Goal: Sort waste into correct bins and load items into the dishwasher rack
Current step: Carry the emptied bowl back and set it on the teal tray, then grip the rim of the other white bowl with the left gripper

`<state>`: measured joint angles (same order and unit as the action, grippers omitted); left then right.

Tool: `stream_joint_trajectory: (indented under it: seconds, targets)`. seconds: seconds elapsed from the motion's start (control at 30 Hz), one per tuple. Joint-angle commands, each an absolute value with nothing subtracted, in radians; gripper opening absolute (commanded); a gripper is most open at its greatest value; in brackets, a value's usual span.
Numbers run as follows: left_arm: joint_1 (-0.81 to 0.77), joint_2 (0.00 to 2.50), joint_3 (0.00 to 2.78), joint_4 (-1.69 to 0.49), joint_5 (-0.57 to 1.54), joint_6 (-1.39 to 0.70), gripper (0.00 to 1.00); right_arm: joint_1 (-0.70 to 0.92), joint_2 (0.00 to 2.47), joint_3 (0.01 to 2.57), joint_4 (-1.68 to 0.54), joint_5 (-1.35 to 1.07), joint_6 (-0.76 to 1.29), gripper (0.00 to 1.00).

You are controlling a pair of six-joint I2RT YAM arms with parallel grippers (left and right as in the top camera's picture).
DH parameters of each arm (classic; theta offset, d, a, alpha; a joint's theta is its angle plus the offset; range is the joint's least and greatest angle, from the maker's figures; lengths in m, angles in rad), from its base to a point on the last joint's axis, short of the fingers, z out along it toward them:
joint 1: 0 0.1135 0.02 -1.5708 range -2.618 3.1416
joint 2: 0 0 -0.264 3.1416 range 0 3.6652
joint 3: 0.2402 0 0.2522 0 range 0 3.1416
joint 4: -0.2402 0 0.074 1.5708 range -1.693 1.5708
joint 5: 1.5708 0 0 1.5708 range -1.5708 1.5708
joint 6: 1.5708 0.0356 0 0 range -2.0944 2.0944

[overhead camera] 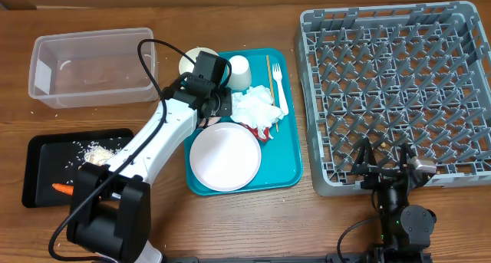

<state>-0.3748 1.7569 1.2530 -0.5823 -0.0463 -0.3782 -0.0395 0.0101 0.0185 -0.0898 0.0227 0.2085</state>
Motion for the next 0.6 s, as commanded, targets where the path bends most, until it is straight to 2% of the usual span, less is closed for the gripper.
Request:
stream_joint_trajectory:
  seconds: [0.0,0.2,0.23,0.27,0.3,0.37,0.47,0.57]
  targets:
    - [-0.38,1.762,1.272,-0.578,-0.063,-0.366,0.28,-0.043,0.003,0.008,-0.084,0.021,0.202,1.0]
    - [-0.38,1.758,1.361,-0.61,-0.086,-0.329,0.32,-0.043,0.003,0.008,-0.084,0.021,0.202,1.0]
    - [-0.38,1.758,1.394,-0.616,-0.109,-0.325,0.34,-0.043,0.003,0.008,-0.084,0.021,0.202,1.0]
    - [-0.379,1.758,1.442,-0.617,-0.156,-0.323,0.44,-0.043,0.003,0.008,-0.084,0.021,0.202,1.0]
    - [-0.378,1.758,1.48,-0.617,-0.191,-0.313,0.49,-0.043,0.003,0.008,-0.084,0.021,0.202,1.0]
    - [-0.366,1.761,1.568,-0.641,-0.207,-0.261,0.51,-0.043,0.003,0.008,-0.084,0.021,0.202,1.0]
    - [-0.318,1.783,1.717,-0.766,-0.098,-0.186,0.51,-0.043,0.003,0.008,-0.084,0.021,0.202,1.0]
    - [-0.247,1.87,1.858,-0.939,0.078,-0.146,0.59,-0.043,0.003,0.008,-0.084,0.021,0.202,1.0]
